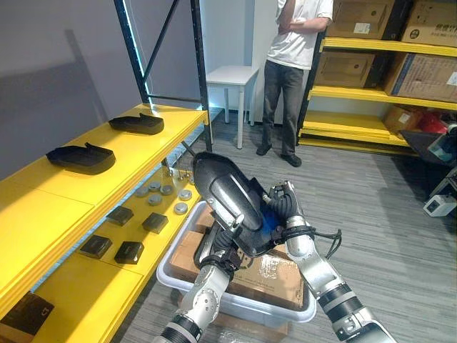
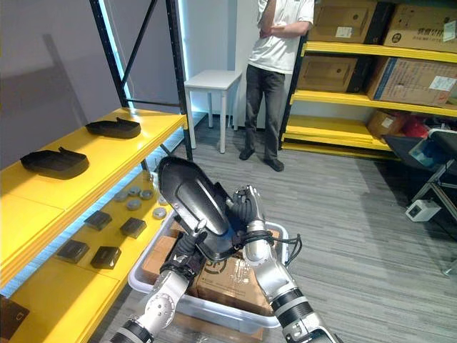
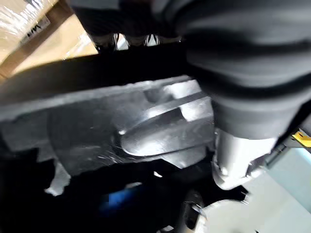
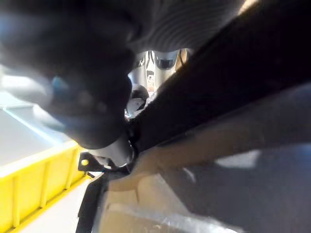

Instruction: Walk over and take plastic housings, then place them on the shelf

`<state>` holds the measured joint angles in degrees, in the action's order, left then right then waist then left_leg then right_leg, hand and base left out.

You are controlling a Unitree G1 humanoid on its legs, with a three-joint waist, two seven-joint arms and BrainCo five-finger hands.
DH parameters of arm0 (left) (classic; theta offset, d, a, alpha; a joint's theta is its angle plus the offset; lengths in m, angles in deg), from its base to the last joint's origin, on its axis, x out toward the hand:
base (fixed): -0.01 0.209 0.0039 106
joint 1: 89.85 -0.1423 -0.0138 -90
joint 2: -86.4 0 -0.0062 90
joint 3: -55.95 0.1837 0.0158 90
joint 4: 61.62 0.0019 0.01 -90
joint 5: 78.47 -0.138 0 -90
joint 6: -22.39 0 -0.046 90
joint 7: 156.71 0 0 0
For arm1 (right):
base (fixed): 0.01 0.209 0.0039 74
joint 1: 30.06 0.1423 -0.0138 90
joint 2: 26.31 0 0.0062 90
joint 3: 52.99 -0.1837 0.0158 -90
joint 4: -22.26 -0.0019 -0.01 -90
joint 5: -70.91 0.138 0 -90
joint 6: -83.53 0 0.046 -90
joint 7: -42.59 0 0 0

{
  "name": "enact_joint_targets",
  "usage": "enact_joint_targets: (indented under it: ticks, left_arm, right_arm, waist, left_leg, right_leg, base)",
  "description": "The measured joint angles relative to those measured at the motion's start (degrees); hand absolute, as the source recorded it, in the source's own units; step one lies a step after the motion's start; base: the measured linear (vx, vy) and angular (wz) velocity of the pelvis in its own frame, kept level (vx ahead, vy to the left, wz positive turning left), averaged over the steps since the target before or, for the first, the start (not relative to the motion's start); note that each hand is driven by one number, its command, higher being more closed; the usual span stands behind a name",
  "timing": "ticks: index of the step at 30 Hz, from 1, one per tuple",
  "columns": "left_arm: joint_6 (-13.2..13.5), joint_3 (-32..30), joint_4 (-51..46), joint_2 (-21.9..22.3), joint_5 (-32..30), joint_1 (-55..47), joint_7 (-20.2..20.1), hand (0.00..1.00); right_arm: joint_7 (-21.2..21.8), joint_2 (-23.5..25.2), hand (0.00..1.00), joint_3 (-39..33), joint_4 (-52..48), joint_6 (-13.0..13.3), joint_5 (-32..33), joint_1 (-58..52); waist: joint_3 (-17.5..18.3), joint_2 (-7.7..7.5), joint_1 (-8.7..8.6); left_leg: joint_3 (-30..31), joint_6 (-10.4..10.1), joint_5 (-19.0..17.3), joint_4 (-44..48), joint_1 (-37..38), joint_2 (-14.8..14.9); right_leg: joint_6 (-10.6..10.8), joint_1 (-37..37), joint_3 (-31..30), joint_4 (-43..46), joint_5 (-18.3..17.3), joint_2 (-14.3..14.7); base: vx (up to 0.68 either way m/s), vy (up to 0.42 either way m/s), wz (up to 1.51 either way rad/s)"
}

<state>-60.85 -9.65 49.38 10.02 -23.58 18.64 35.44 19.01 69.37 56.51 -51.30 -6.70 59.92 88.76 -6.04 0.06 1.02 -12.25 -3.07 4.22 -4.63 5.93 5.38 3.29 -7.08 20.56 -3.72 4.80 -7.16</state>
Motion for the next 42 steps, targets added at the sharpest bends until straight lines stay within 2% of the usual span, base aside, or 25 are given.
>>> enact_joint_targets:
  ticks: [1, 2, 6, 9, 12, 14, 15, 16, 17, 18, 20, 22, 23, 25, 27, 29, 30, 31, 32, 33, 34, 36, 38, 40, 42]
  left_arm:
    - [0.5, 0.2, 0.0, 0.0, 0.0, 0.0, 0.9, 1.00]
    - [2.4, 0.3, 0.3, 0.0, -0.4, 0.0, 3.5, 1.00]
    - [8.8, -0.8, 0.5, 0.1, -3.5, 0.0, 8.7, 1.00]
    - [11.1, -1.7, 0.4, 0.2, -6.4, 0.0, 10.8, 1.00]
    - [12.2, -2.6, 0.3, 0.2, -9.6, -0.6, 12.9, 1.00]
    - [12.6, -4.4, -0.5, 0.2, -11.5, -1.3, 14.7, 1.00]
    - [12.8, -5.2, -1.3, 0.2, -11.9, -1.7, 15.2, 1.00]
    - [12.8, -6.7, -3.9, 0.1, -13.3, -2.6, 15.7, 1.00]
    - [12.8, -7.7, -6.5, -0.1, -15.9, -3.3, 16.0, 1.00]
    - [12.8, -7.8, -7.6, -0.4, -17.3, -3.5, 16.0, 1.00]
    - [12.0, -8.1, -12.1, -1.5, -22.3, -3.5, 15.8, 1.00]
    - [10.2, -9.3, -14.9, -2.3, -26.6, -3.7, 14.7, 1.00]
    - [9.2, -10.2, -17.4, -3.5, -28.9, -4.8, 14.0, 1.00]
    - [8.2, -12.4, -21.1, -5.1, -31.3, -8.0, 11.8, 1.00]
    - [7.5, -14.7, -23.6, -6.2, -32.7, -11.0, 8.8, 1.00]
    - [6.9, -16.0, -25.6, -7.2, -33.9, -14.1, 5.6, 1.00]
    - [5.5, -16.1, -25.6, -6.7, -34.9, -15.3, 4.4, 1.00]
    - [4.8, -15.7, -25.6, -6.7, -35.4, -15.8, 3.7, 1.00]
    - [4.1, -15.2, -25.9, -7.1, -36.2, -16.4, 3.2, 1.00]
    - [3.7, -14.8, -26.4, -7.6, -36.1, -17.0, 3.0, 1.00]
    - [3.5, -14.8, -26.4, -7.5, -36.0, -17.3, 3.0, 1.00]
    - [3.2, -17.1, -26.5, -7.5, -33.6, -16.9, 3.4, 1.00]
    - [3.2, -20.5, -26.9, -7.9, -31.6, -16.1, 3.9, 1.00]
    - [3.3, -23.3, -26.9, -8.5, -30.0, -16.6, 4.2, 1.00]
    - [3.2, -24.7, -27.1, -9.5, -29.8, -18.6, 5.2, 1.00]
  right_arm:
    - [-0.1, 0.0, 1.00, 0.4, -0.2, 0.3, 0.4, -0.1]
    - [-0.1, 0.0, 1.00, 1.4, -1.4, 0.4, 1.8, -0.7]
    - [-0.1, 0.2, 1.00, 4.3, -7.2, 1.5, 4.7, -4.5]
    - [-0.1, 0.6, 1.00, 4.7, -8.6, 1.5, 6.2, -6.7]
    - [-0.4, 0.6, 1.00, 5.8, -9.1, 1.5, 6.3, -8.9]
    - [-0.7, 0.6, 1.00, 7.2, -9.4, 1.5, 7.3, -10.3]
    - [-0.8, 0.5, 0.00, 7.6, -9.6, 1.5, 7.4, -11.0]
    - [-0.8, 0.5, 0.00, 7.9, -10.7, 1.5, 7.6, -12.8]
    - [-0.9, 0.5, 0.00, 8.2, -11.9, 1.6, 8.3, -14.4]
    - [-0.9, 0.5, 0.00, 8.2, -12.1, 1.6, 8.7, -15.0]
    - [-1.0, 0.2, 0.00, 8.6, -12.1, 1.6, 9.9, -17.2]
    - [-1.0, 0.3, 0.00, 9.5, -11.0, 1.6, 10.8, -17.9]
    - [-1.0, 0.7, 0.00, 10.8, -10.2, 1.6, 11.1, -17.8]
    - [-1.2, 2.3, 0.00, 12.0, -10.2, 2.5, 11.8, -17.8]
    - [-1.7, 3.9, 0.00, 12.0, -10.2, 4.9, 12.8, -17.9]
    - [-2.8, 5.2, 0.00, 9.9, -10.5, 7.4, 12.8, -18.8]
    - [-3.9, 5.1, 0.00, 7.4, -11.7, 8.7, 12.8, -21.6]
    - [-4.3, 5.1, 0.00, 6.6, -12.1, 9.2, 12.8, -23.0]
    - [-4.5, 5.0, 0.00, 5.4, -12.4, 10.2, 12.8, -24.6]
    - [-4.5, 5.5, 0.00, 4.7, -12.8, 10.8, 12.8, -25.5]
    - [-4.5, 5.9, 0.00, 3.8, -13.2, 11.2, 12.8, -26.1]
    - [-4.5, 7.0, 0.00, -1.9, -13.4, 12.3, 12.8, -27.0]
    - [-5.0, 7.0, 0.00, -10.7, -13.5, 12.3, 12.7, -28.7]
    - [-5.5, 6.4, 0.00, -17.6, -13.5, 12.3, 12.7, -31.8]
    - [-5.3, 6.2, 0.00, -20.8, -13.5, 12.3, 12.7, -35.3]
  waist:
    - [0.1, -0.04, 0.00]
    - [0.2, -0.22, -0.06]
    - [0.6, -0.60, 0.01]
    - [0.8, -0.67, 0.32]
    - [0.8, -0.69, 1.44]
    - [0.8, -0.71, 1.44]
    - [0.8, -0.69, 1.43]
    - [0.8, -0.74, 1.49]
    - [0.7, -0.83, 1.16]
    - [0.7, -0.84, 1.16]
    - [0.7, -0.83, 1.07]
    - [0.5, -0.83, 1.15]
    - [0.3, -0.86, 2.18]
    - [0.3, -0.89, 2.99]
    - [0.0, -1.24, 3.13]
    - [-0.7, -2.67, 3.24]
    - [-1.1, -2.93, 2.76]
    - [-1.1, -2.91, 2.39]
    - [-1.2, -3.06, 1.50]
    - [-1.5, -3.01, 0.46]
    - [-1.6, -2.99, -0.03]
    - [-1.7, -2.81, -0.30]
    - [-1.7, -2.77, -0.74]
    - [-1.7, -2.88, -1.86]
    - [-1.6, -3.00, -2.15]
  left_leg:
    - [0.0, 0.0, 0.0, 0.0, 0.0, 0.0]
    - [0.0, 0.0, 0.0, 0.1, 0.0, 0.1]
    - [1.5, -0.2, 0.0, 0.4, -0.8, 0.3]
    - [4.0, -0.6, 0.4, 0.4, -2.0, 0.4]
    - [7.0, -0.7, 1.8, -0.1, -2.8, 0.2]
    - [8.9, -0.9, 2.1, -0.4, -2.7, -0.2]
    - [9.4, -1.0, 2.0, -0.6, -2.6, -0.3]
    - [8.2, -1.3, 0.8, -0.6, -2.8, 0.0]
    - [3.1, -1.2, 0.4, -0.5, -3.1, 0.8]
    - [0.5, -1.2, 0.4, -0.5, -3.4, 1.2]
    - [-10.5, 0.8, 1.5, 2.1, -5.6, 3.1]
    - [-16.6, 2.5, 2.6, 4.5, -6.4, 3.6]
    - [-16.6, 3.6, 2.3, 5.3, -6.7, 2.6]
    - [-15.7, 4.2, 1.5, 4.5, -6.5, 0.3]
    - [-16.9, 3.6, 0.2, 4.0, -6.1, -1.8]
    - [-20.2, 4.8, -3.6, 8.3, -6.6, -3.3]
    - [-17.9, 5.6, -5.9, 11.4, -7.3, -4.3]
    - [-16.5, 5.9, -6.5, 11.9, -7.2, -4.9]
    - [-14.1, 6.2, -7.2, 12.1, -6.9, -5.1]
    - [-11.6, 6.3, -7.6, 12.3, -7.0, -5.3]
    - [-9.5, 6.5, -7.7, 11.9, -6.9, -5.3]
    - [-5.3, 6.3, -7.6, 10.4, -6.2, -6.0]
    - [-1.3, 6.0, -7.5, 9.5, -5.8, -7.4]
    - [2.5, 5.9, -7.3, 8.5, -4.4, -8.7]
    - [5.7, 5.5, -7.5, 8.5, -2.3, -9.4]
  right_leg:
    - [0.0, 0.0, 0.0, -0.1, 0.0, 0.0]
    - [-0.1, -0.2, 0.1, -0.4, 0.1, 0.1]
    - [-0.2, -0.8, 1.2, -1.0, 0.2, 0.5]
    - [-0.2, -1.0, 3.6, -1.0, 0.2, 0.7]
    - [-0.3, -1.6, 6.8, -1.0, -0.1, 0.8]
    - [-0.2, -2.9, 8.8, -0.5, -1.1, 0.6]
    - [-0.1, -3.2, 9.5, 0.0, -1.5, 0.5]
    - [0.1, -3.6, 11.3, 0.9, -2.0, 0.1]
    - [0.3, -4.1, 14.0, 1.2, -2.2, -0.3]
    - [0.4, -4.3, 15.2, 1.4, -2.3, -0.6]
    - [1.6, -5.2, 21.3, 2.6, -3.1, -2.0]
    - [2.9, -6.2, 25.6, 5.2, -4.6, -4.0]
    - [3.7, -6.4, 26.4, 7.5, -5.5, -5.9]
    - [4.7, -6.4, 27.5, 10.6, -7.0, -8.8]
    - [5.3, -6.3, 29.0, 14.5, -9.0, -12.4]
    - [3.3, -5.9, 30.0, 21.7, -11.6, -18.2]
    - [-2.2, -2.9, 25.2, 33.7, -10.3, -23.6]
    - [-5.4, -0.4, 21.0, 39.1, -7.9, -25.2]
    - [-8.3, 3.5, 14.6, 45.9, -3.4, -26.1]
    - [-4.8, 6.1, 10.2, 49.9, -6.4, -25.2]
    - [-2.1, 8.4, 7.3, 51.2, -9.6, -23.1]
    - [0.5, 12.7, 2.1, 43.5, -13.4, -16.5]
    - [1.7, 15.4, -3.3, 34.5, -13.8, -12.1]
    - [2.6, 16.5, -8.4, 28.2, -13.3, -9.8]
    - [2.7, 15.5, -8.1, 25.1, -12.7, -8.9]
  base:
    - [0.00, 0.000, 0.00]
    - [0.00, 0.000, 0.00]
    - [-0.01, -0.010, 0.13]
    - [-0.02, -0.017, 0.44]
    - [-0.01, -0.019, 0.50]
    - [-0.01, -0.016, 0.53]
    - [-0.02, -0.004, 0.63]
    - [-0.03, 0.004, 0.78]
    - [-0.02, 0.010, 0.86]
    - [-0.02, 0.008, 1.11]
    - [0.00, 0.015, 1.32]
    - [0.09, 0.081, 1.27]
    - [0.10, 0.124, 0.86]
    - [0.07, 0.164, 0.48]
    - [0.07, 0.185, 0.55]
    - [0.09, 0.215, 0.70]
    - [0.08, 0.200, 0.87]
    - [0.07, 0.250, 1.06]
    - [0.10, 0.218, 1.02]
    - [0.12, 0.158, 1.14]
    - [0.14, 0.033, 1.11]
    - [0.16, 0.035, 1.02]
    - [0.18, 0.008, 1.02]
    - [0.20, -0.049, 1.31]
    - [0.30, -0.113, 1.16]
